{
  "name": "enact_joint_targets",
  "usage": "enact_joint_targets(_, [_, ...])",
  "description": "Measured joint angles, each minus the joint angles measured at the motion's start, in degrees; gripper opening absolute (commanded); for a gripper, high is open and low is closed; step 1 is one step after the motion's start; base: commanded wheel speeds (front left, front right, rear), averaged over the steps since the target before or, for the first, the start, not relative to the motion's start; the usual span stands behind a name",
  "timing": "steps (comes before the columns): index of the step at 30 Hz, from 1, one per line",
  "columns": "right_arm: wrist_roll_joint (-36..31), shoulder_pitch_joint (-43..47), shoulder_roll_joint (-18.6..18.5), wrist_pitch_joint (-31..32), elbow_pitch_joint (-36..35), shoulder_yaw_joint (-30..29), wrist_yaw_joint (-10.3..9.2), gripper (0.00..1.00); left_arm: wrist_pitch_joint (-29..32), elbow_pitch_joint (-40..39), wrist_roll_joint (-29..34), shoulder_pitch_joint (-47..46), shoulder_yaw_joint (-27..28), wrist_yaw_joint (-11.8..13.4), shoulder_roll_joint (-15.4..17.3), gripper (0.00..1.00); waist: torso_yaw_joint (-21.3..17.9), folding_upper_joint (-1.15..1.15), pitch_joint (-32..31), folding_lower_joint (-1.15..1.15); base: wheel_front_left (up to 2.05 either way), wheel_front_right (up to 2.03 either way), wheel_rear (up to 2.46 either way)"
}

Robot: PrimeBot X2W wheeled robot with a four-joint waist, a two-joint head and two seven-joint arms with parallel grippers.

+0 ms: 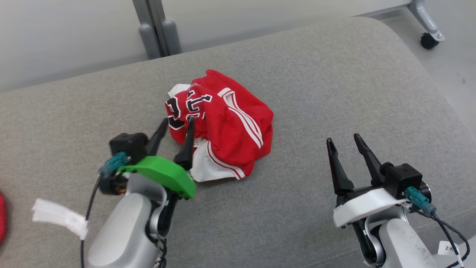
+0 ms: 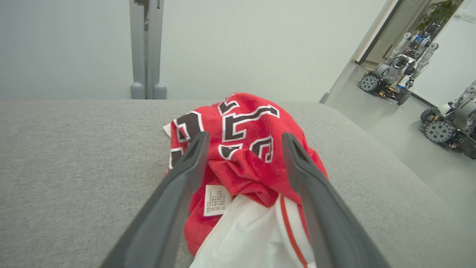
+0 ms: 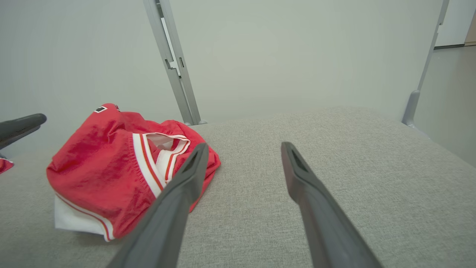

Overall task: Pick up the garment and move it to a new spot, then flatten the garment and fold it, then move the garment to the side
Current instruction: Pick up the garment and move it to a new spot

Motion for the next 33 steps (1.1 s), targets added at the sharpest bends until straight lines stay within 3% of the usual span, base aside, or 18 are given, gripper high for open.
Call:
enact_joint_targets(3, [-0.4, 0.7, 0.0, 0.0, 0.1, -0.7, 0.0, 1.0, -3.1, -3.5, -0.2, 3.3, 2.3, 1.5, 2.4, 1.0, 1.2, 0.0, -1.5, 0.0, 0.0, 0.0, 0.0])
enact_joint_targets(13, [-0.8, 2.6, 0.0, 0.0, 0.0, -2.4, 0.0, 1.0, -8.8, -13.4, 0.8, 15.0, 10.8, 3.1, 7.9, 1.0, 5.0, 0.0, -5.3, 0.0, 0.0, 0.0, 0.0])
enact_joint_targets(18, [-0.5, 2.7, 0.0, 0.0, 0.0, -2.0, 0.0, 1.0, -9.1, -18.7, 5.3, 21.2, 17.5, 2.1, 7.2, 1.0, 6.0, 0.0, -6.3, 0.0, 0.0, 0.0, 0.0])
enact_joint_targets(22, [-0.1, 3.0, 0.0, 0.0, 0.1, -1.6, 0.0, 1.0, -9.1, -21.5, 9.4, 26.7, 22.6, 0.0, 4.2, 1.0, 6.2, 0.0, -6.8, 0.0, 0.0, 0.0, 0.0])
enact_joint_targets(26, [0.1, 3.7, 0.0, 0.0, 0.3, -1.5, 0.0, 1.0, -9.1, -21.8, 13.0, 30.6, 25.4, -3.0, 1.7, 1.0, 6.7, 0.0, -7.2, 0.0, 0.0, 0.0, 0.0])
enact_joint_targets(33, [0.1, 4.3, 0.0, 0.0, 0.9, -1.6, 0.0, 1.0, -9.1, -23.0, 16.2, 32.5, 28.5, -6.0, -1.6, 1.0, 8.0, 0.0, -7.4, 0.0, 0.0, 0.0, 0.0])
